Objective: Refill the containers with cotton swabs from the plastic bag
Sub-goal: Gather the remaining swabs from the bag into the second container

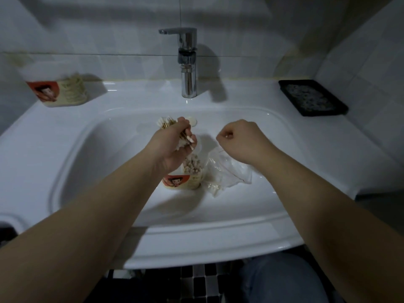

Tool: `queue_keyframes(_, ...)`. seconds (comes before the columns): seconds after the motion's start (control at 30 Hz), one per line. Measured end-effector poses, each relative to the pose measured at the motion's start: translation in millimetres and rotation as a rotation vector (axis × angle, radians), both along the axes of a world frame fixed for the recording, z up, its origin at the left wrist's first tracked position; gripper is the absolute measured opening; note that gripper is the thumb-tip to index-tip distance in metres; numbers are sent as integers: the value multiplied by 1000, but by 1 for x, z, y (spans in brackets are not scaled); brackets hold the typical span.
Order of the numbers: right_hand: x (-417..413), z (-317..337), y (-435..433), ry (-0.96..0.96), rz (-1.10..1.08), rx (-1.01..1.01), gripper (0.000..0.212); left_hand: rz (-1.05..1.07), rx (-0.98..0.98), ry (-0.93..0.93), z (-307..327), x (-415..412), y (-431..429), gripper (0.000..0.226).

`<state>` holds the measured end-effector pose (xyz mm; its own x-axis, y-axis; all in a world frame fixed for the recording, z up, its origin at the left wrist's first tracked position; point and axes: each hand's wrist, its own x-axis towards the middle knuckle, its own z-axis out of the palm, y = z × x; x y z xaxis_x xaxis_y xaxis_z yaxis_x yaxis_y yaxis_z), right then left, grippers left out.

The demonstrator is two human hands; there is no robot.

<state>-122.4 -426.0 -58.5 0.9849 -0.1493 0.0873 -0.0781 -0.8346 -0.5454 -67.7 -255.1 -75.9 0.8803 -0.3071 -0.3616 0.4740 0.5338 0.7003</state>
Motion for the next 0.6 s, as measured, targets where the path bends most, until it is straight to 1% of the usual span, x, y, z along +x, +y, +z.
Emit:
queue_keyframes(0.1, 2, -5, -5, 238, -10, -81, 26, -37, -44, -12, 1, 1, 2, 22)
queue_keyframes(0.17, 4, -11, -5, 375, 50, -170, 26, -61, -53, -22, 1, 0, 2, 27)
queue_keyframes(0.23, 5, -16, -2, 462, 145, -227, 27, -108, -27, -68, 0, -2, 2, 30)
queue_keyframes(0.3, 5, -22, -1, 529, 224, -253, 30, -153, 17, -106, -1, -3, 2, 29)
queue_keyframes(0.37, 7, -29, -1, 572, 273, -258, 31, -141, 66, -92, -4, -3, 1, 25)
queue_keyframes(0.43, 9, -36, -1, 587, 300, -256, 24, -106, 115, -52, -4, -3, 2, 20)
queue_keyframes(0.5, 9, -38, -1, 615, 296, -183, 21, -88, 145, -13, -3, -4, 1, 19)
queue_keyframes(0.6, 5, -38, 1, 660, 325, -140, 27, -72, 154, 16, 0, -6, 0, 23)
